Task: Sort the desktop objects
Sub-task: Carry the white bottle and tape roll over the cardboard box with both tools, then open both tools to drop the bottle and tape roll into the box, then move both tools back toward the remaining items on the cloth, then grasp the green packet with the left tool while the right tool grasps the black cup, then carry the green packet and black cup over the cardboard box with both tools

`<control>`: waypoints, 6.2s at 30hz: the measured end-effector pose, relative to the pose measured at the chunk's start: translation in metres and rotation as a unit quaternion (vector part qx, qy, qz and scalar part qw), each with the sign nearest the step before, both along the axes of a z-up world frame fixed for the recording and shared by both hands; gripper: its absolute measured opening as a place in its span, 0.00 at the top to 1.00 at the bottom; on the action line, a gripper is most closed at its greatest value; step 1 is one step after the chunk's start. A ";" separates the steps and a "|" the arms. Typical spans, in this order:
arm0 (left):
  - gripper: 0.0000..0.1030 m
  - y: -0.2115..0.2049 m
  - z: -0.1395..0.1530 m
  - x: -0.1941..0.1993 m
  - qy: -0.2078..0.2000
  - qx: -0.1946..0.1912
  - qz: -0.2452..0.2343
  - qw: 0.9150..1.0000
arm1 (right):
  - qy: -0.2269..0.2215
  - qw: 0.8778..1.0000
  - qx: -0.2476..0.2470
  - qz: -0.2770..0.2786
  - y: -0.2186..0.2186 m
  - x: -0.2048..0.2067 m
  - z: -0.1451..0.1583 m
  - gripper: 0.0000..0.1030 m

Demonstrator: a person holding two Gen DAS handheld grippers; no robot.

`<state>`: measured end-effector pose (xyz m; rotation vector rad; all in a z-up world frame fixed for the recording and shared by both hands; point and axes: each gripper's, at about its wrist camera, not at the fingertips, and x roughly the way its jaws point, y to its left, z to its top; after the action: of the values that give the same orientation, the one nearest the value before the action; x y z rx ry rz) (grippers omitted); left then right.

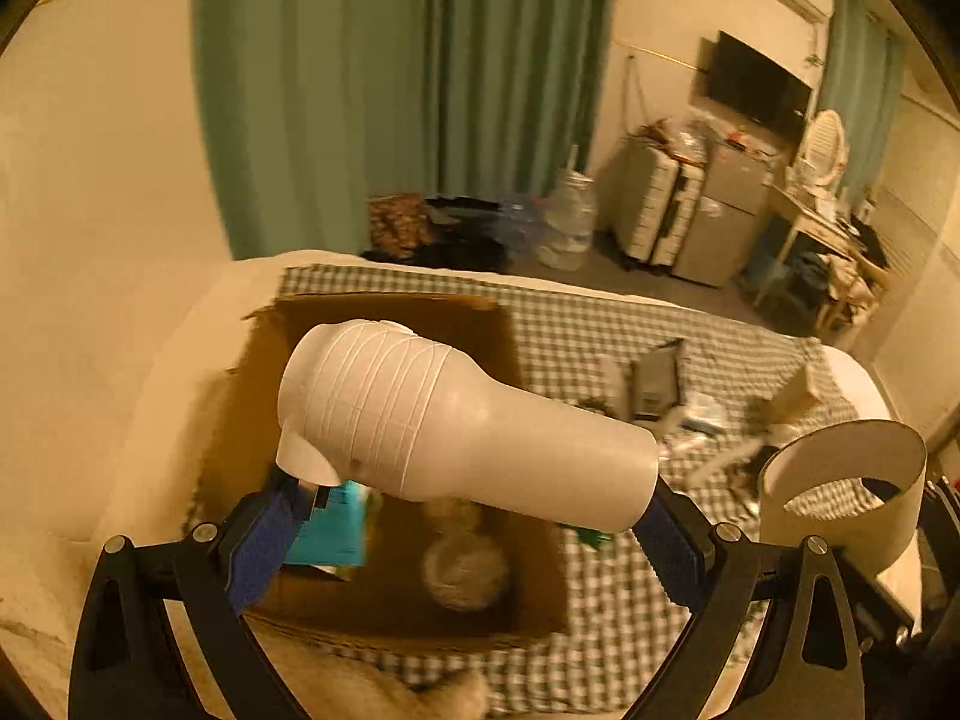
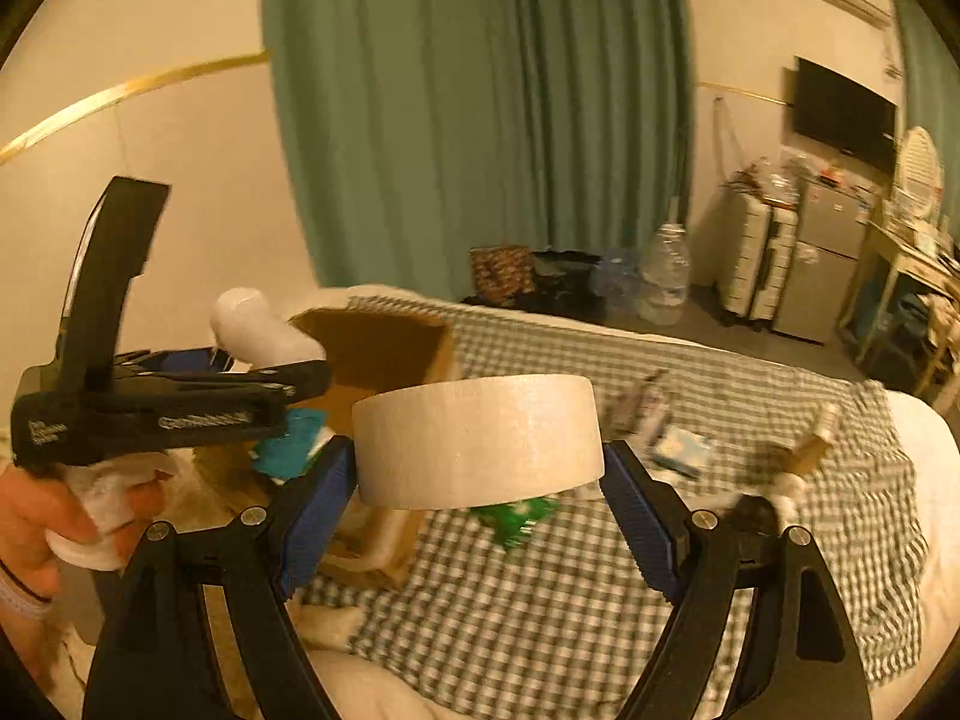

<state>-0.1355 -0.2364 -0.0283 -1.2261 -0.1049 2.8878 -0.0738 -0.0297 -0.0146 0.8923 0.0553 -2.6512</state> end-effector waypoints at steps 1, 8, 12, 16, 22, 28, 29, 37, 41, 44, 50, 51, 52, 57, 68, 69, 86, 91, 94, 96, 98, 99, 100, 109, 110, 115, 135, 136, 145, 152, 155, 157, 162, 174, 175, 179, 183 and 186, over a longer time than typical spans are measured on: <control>0.03 -0.005 -0.002 -0.001 0.002 -0.004 0.004 1.000 | -0.002 1.000 0.005 0.006 -0.009 -0.004 -0.002 0.20; 0.03 -0.046 -0.024 -0.012 0.017 -0.023 0.031 0.999 | -0.027 0.998 0.033 0.039 -0.063 -0.022 -0.031 0.20; 0.03 -0.064 -0.039 -0.022 0.013 -0.020 0.038 0.999 | -0.043 0.997 0.041 0.045 -0.086 -0.036 -0.047 0.20; 0.03 -0.081 -0.058 -0.029 -0.004 0.002 0.049 0.999 | -0.054 0.996 0.052 0.049 -0.102 -0.048 -0.061 0.20; 0.03 -0.090 -0.071 -0.035 -0.011 0.008 0.058 0.998 | -0.068 0.995 0.057 0.050 -0.120 -0.063 -0.074 0.20; 0.01 -0.091 -0.078 -0.039 -0.022 0.000 0.078 0.997 | -0.065 0.995 0.051 0.050 -0.128 -0.070 -0.075 0.19; 0.01 -0.094 -0.080 -0.040 -0.027 0.002 0.086 0.996 | -0.060 0.996 0.053 0.047 -0.129 -0.070 -0.074 0.19; 0.00 -0.091 -0.081 -0.042 -0.033 -0.005 0.084 0.996 | -0.025 0.997 0.067 0.029 -0.127 -0.065 -0.070 0.12; 0.00 -0.082 -0.075 -0.040 -0.016 -0.017 0.069 0.997 | -0.030 0.998 0.050 0.019 -0.118 -0.065 -0.064 0.12; 0.00 -0.077 -0.077 -0.040 -0.017 -0.025 0.063 0.998 | -0.033 0.999 0.041 0.014 -0.112 -0.065 -0.061 0.12; 0.00 -0.071 -0.076 -0.037 -0.017 -0.023 0.060 0.998 | -0.031 0.999 0.038 -0.002 -0.097 -0.062 -0.056 0.12; 0.00 -0.068 -0.074 -0.036 -0.015 -0.025 0.058 0.998 | -0.030 0.999 0.038 -0.005 -0.093 -0.060 -0.055 0.12; 0.00 -0.064 -0.072 -0.035 -0.012 -0.027 0.053 0.998 | -0.030 0.999 0.039 -0.008 -0.090 -0.058 -0.054 0.12; 0.00 -0.034 -0.053 -0.019 0.006 -0.030 0.025 0.999 | -0.014 0.998 0.047 -0.035 -0.057 -0.044 -0.034 0.12; 0.00 0.072 -0.002 0.024 0.038 -0.038 -0.050 0.997 | 0.019 0.993 0.003 -0.117 0.039 0.000 0.013 0.12; 0.00 0.078 0.000 0.026 0.037 -0.034 -0.051 0.997 | 0.021 0.992 0.002 -0.125 0.050 0.005 0.016 0.12; 0.04 0.193 -0.069 0.020 0.009 -0.014 -0.054 0.998 | -0.024 0.980 -0.008 -0.196 0.208 0.023 -0.041 0.10; 0.04 0.208 -0.117 -0.001 -0.015 -0.030 -0.049 0.998 | -0.057 0.978 -0.018 -0.202 0.231 0.007 -0.087 0.10; 0.04 0.216 -0.142 -0.015 -0.019 -0.058 -0.058 0.996 | -0.072 0.976 -0.015 -0.203 0.241 -0.001 -0.115 0.10; 0.04 0.215 -0.155 -0.023 -0.021 -0.069 -0.062 0.995 | -0.086 0.977 -0.014 -0.195 0.242 -0.010 -0.132 0.10; 0.04 0.212 -0.165 -0.030 -0.017 -0.078 -0.061 0.995 | -0.097 0.977 -0.012 -0.188 0.242 -0.019 -0.146 0.10; 0.04 0.210 -0.170 -0.033 -0.015 -0.082 -0.060 0.995 | -0.100 0.978 -0.012 -0.185 0.242 -0.025 -0.153 0.10; 0.04 0.207 -0.175 -0.036 -0.012 -0.088 -0.056 0.994 | -0.102 0.978 -0.012 -0.182 0.242 -0.030 -0.157 0.10; 0.04 0.168 -0.222 -0.073 -0.044 -0.082 -0.004 0.996 | -0.094 0.980 0.010 -0.174 0.243 -0.083 -0.190 0.10; 0.04 0.167 -0.225 -0.075 -0.045 -0.079 -0.004 0.996 | -0.096 0.980 0.008 -0.174 0.244 -0.089 -0.193 0.10; 0.04 0.169 -0.238 -0.080 -0.063 -0.063 -0.019 0.996 | -0.098 0.980 0.013 -0.174 0.246 -0.112 -0.204 0.10; 0.58 0.166 -0.245 -0.089 -0.044 -0.057 -0.028 0.997 | -0.120 0.981 0.008 -0.153 0.238 -0.135 -0.220 0.50; 0.58 0.168 -0.243 -0.087 -0.044 -0.052 -0.032 0.997 | -0.118 0.981 0.008 -0.153 0.238 -0.133 -0.218 0.50; 0.58 0.190 -0.217 -0.066 -0.035 -0.048 -0.066 0.996 | -0.110 0.980 0.004 -0.168 0.240 -0.104 -0.200 0.51; 0.58 0.212 -0.191 -0.036 -0.029 -0.030 -0.094 0.995 | -0.095 0.981 -0.002 -0.168 0.233 -0.079 -0.172 0.51; 0.58 0.220 -0.173 -0.026 -0.016 -0.039 -0.108 0.993 | -0.085 0.983 -0.008 -0.166 0.228 -0.065 -0.158 0.51; 0.58 0.222 -0.163 -0.021 -0.010 -0.038 -0.110 0.993 | -0.083 0.983 -0.006 -0.164 0.223 -0.056 -0.149 0.51; 0.58 0.225 -0.130 -0.011 -0.020 -0.038 -0.107 0.993 | -0.072 0.985 -0.002 -0.158 0.214 -0.033 -0.125 0.51; 0.58 0.223 -0.063 0.009 -0.014 -0.057 -0.113 0.992 | -0.036 0.988 -0.017 -0.152 0.195 0.003 -0.055 0.51; 0.58 0.221 -0.057 0.010 -0.011 -0.058 -0.114 0.992 | -0.031 0.988 -0.015 -0.151 0.193 0.005 -0.049 0.51; 0.58 0.208 -0.033 0.011 0.001 -0.059 -0.116 0.991 | -0.011 0.989 -0.016 -0.144 0.180 0.013 -0.025 0.51; 0.58 0.192 -0.015 0.008 0.006 -0.067 -0.117 0.991 | 0.003 0.991 -0.012 -0.136 0.165 0.018 -0.007 0.51; 0.58 0.178 -0.005 0.005 0.014 -0.086 -0.115 0.990 | 0.003 0.992 -0.026 -0.126 0.156 0.019 0.000 0.51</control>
<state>-0.1304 -0.0580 -0.0330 -1.1322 0.2720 2.7575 -0.0550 0.1263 -0.0146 0.9297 -0.1341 -2.8715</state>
